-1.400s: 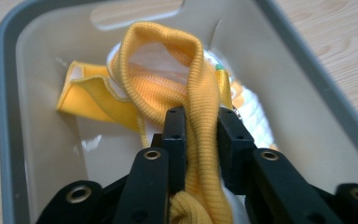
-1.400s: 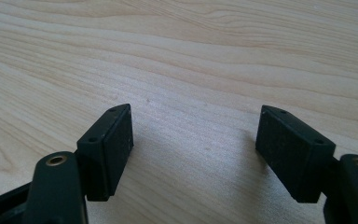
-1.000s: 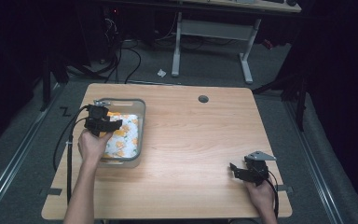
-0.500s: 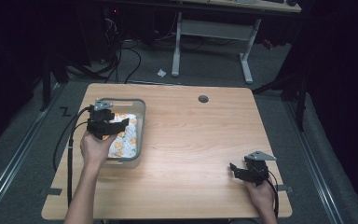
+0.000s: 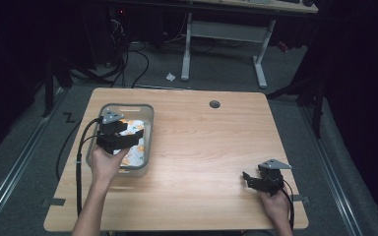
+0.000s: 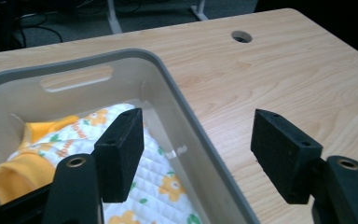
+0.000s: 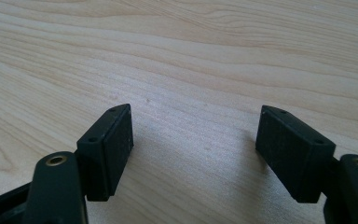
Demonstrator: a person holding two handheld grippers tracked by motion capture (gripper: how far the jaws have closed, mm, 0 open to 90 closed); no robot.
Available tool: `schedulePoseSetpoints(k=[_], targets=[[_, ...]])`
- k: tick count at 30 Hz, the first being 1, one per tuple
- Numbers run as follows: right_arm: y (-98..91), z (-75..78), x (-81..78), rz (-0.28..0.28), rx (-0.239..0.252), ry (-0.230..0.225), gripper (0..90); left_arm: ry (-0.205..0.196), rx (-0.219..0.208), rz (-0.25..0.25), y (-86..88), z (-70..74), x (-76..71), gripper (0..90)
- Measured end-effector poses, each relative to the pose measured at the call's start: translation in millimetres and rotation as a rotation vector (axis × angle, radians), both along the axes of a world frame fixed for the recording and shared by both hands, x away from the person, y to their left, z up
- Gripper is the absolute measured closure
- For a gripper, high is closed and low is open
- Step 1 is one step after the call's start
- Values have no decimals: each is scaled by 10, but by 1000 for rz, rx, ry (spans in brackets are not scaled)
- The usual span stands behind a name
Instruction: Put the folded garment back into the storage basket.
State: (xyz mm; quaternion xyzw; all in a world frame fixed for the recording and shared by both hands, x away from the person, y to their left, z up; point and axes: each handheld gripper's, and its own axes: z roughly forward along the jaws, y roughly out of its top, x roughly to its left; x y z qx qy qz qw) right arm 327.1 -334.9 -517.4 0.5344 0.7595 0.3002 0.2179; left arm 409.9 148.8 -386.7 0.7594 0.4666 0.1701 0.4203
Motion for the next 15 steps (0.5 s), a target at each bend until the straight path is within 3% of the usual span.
schedulePoseSetpoints(k=[3,15], targets=[[0,0,0,0,-1,0,276,1,-8,-27,-59,-6,-49,344],[-1,0,-1,1,-1,0,276,15,-31,-47,-166,-65,-130,345]])
